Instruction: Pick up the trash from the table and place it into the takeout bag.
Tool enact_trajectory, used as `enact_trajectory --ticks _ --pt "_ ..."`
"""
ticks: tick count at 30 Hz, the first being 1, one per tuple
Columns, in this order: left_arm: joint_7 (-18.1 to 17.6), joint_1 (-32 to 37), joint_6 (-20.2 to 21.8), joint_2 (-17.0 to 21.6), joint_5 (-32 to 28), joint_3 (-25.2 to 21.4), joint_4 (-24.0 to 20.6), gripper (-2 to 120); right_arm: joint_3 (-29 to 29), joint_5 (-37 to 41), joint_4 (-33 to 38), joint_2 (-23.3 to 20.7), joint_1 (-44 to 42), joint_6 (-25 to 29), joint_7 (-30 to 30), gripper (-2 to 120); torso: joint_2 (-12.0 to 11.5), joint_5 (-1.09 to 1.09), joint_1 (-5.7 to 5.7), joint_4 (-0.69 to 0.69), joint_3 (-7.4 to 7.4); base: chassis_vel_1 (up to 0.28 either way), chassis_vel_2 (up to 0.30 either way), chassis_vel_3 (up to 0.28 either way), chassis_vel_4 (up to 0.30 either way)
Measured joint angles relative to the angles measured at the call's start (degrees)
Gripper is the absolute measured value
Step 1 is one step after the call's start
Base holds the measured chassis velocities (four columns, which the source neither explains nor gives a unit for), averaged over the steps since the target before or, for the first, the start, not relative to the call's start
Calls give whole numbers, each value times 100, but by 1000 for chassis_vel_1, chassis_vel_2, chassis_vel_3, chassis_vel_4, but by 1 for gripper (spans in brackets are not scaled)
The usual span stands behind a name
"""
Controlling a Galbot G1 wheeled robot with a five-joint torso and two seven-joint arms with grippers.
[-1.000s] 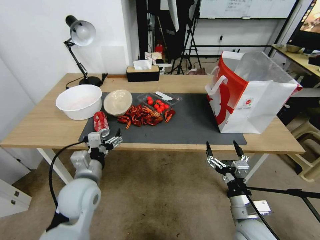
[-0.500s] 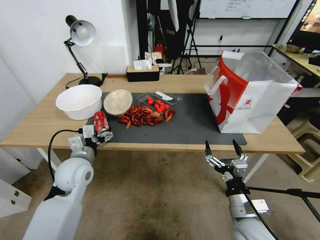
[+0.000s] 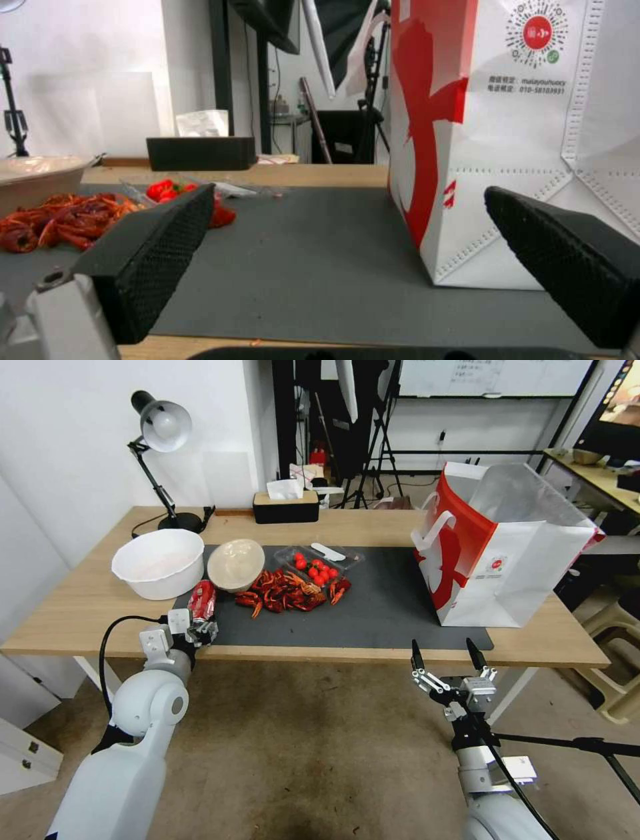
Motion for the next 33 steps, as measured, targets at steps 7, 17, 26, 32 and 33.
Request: enact_trajectory --ticks 7,17,26,32,33 --pt "365 230 -313 40 765 -114 -208 52 1 13 -1 -8 28 -6 2 100 0 0 0 0 0 0 0 0 0" --pt "1024 356 -1173 233 1459 -390 -532 52 -15 18 -9 6 56 -12 1 100 0 0 0 0 0 0 0 0 0" --pt "2525 -40 -3597 1001 -387 -42 -144 52 -26 24 -9 2 54 -4 -18 100 1 1 0 0 0 0 0 0 0" --pt "3164 -463 -3986 1575 -1129 285 127 52 -30 27 -13 6 52 9 -27 100 1 1 0 1 0 0 0 0 0" --pt "3287 -578 -4024 1682 -1278 369 182 52 -31 27 -16 8 52 10 -27 100 1 0 0 0 0 0 0 0 0"
